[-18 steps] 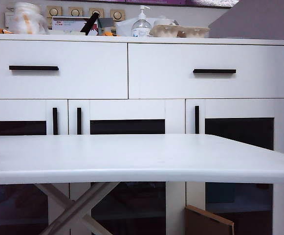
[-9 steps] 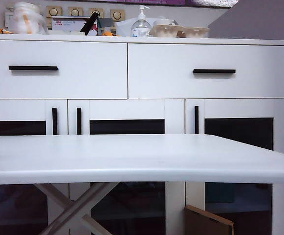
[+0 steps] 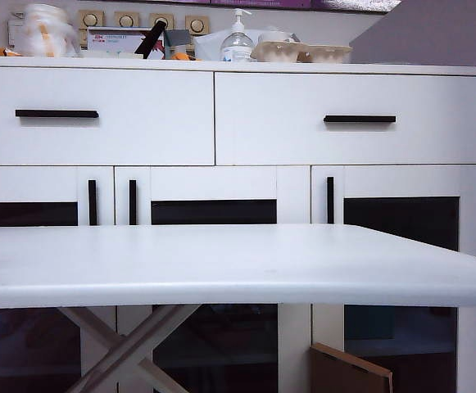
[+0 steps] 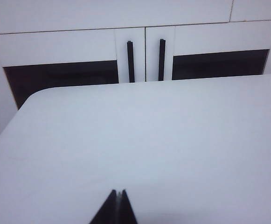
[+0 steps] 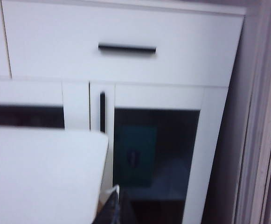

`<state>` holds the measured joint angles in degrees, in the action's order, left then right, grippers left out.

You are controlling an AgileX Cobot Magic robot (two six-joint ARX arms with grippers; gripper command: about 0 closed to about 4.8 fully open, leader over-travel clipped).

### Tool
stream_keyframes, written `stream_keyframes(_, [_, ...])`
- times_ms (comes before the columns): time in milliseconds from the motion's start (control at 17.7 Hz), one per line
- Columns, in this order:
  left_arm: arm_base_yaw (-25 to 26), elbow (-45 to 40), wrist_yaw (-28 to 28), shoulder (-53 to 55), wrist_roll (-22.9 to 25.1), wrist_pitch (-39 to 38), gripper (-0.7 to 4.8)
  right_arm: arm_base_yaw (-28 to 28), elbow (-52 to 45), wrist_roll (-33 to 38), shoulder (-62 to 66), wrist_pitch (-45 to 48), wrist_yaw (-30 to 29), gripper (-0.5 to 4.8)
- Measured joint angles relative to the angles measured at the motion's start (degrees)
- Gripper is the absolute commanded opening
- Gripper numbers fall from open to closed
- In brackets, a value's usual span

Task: Pick up a can of beer from the white table, open the left drawer, place the beer inside the drawer, and finally close the drawer.

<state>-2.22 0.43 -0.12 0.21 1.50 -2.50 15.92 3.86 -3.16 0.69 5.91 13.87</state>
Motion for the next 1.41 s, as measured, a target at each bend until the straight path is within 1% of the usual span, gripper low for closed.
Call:
stream_keyframes(226, [0.00,0.00,0.11,0.00,0.00,-0.31,-0.05,-0.28,-3.13,2.60,-0.46,-0.98,0.02,-0.05])
stream_keyframes(282, [0.00,0.00,0.07,0.02,0.00,-0.37,-0.05,-0.24,-3.43,3.37,-0.39,-3.23,0.02,-0.05])
stream_keyframes(451, [0.00,0.00,0.09,0.00,0.00,-0.48,-0.05,-0.37,-3.43,3.76,-0.46,-5.57,-0.48,-0.05])
stream_keyframes(508, [0.00,0.00,0.11,0.00,0.00,-0.50,-0.05,-2.45,-3.43,3.78,-0.46,-5.57,-2.01,-0.05])
stream_keyframes(564, [0.00,0.00,0.11,0.00,0.00,-0.52,-0.05,-5.75,-3.43,3.78,-0.46,-5.46,-8.00,-0.05])
stream_keyframes(621, [0.00,0.00,0.11,0.00,0.00,-0.52,-0.05,-7.10,-3.43,3.78,-0.46,-5.40,-11.04,-0.05])
stream_keyframes(677, [0.00,0.00,0.11,0.00,0.00,-0.52,-0.05,-8.02,-3.43,3.78,-0.46,-5.40,-12.96,-0.05])
stream_keyframes(733, [0.00,0.00,0.11,0.00,0.00,-0.52,-0.05,-8.28,-3.43,3.80,-0.46,-5.40,-13.44,-0.05])
stream_keyframes(790, [0.00,0.00,0.11,0.00,0.00,-0.52,-0.05,-8.22,-3.43,3.78,-0.46,-5.42,-12.90,-0.05])
stream_keyframes(1072, [0.00,0.00,0.11,0.00,0.00,-0.52,-0.05,-8.07,-3.43,4.28,-0.46,-5.44,-5.18,-0.05])
stream_keyframes(1411, [0.00,0.00,0.11,0.00,0.00,-0.52,-0.05,-8.07,-3.43,4.39,-0.46,-5.44,-4.63,-0.05])
